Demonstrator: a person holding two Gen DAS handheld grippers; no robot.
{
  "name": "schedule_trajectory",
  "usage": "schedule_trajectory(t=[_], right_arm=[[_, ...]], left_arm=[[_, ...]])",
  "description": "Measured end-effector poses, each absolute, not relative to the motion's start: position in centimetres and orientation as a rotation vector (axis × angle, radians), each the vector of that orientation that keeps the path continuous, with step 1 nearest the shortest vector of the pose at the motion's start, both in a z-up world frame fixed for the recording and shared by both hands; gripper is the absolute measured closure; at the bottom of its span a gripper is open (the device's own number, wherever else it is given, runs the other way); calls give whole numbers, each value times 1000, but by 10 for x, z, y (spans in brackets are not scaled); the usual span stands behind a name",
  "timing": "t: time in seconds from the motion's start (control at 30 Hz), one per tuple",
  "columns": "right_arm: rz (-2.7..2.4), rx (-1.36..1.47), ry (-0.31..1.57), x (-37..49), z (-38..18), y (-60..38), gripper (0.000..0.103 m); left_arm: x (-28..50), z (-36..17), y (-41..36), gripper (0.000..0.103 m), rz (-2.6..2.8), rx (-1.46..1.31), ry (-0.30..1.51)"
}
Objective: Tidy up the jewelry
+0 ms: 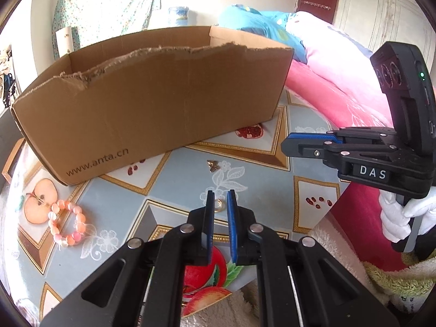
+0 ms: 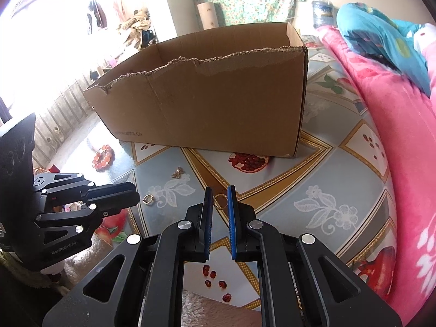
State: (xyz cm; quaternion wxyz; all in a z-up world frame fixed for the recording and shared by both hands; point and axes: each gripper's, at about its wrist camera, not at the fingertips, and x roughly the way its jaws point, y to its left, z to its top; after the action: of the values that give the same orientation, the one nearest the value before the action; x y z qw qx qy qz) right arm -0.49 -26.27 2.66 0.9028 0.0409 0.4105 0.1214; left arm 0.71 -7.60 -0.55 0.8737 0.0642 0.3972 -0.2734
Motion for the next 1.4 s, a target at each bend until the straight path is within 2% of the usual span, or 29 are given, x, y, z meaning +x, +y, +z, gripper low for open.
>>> schedule_trajectory(t=[0.2,0.93,1.17,1.4], right_arm=[[247,100,850,-6,25,-261,94],[307,169,844,0,10,-268,94],[319,190,837,-2,7,-272,94],[328,201,835,-3,6,-274,94]], left_arm=[[10,-14,-83,94,-547,145,892],[24,-16,-101,92,-466,186,943],[27,-14,-105,80,-469,166,974],[30,-15,-116,80,-443,201,964]])
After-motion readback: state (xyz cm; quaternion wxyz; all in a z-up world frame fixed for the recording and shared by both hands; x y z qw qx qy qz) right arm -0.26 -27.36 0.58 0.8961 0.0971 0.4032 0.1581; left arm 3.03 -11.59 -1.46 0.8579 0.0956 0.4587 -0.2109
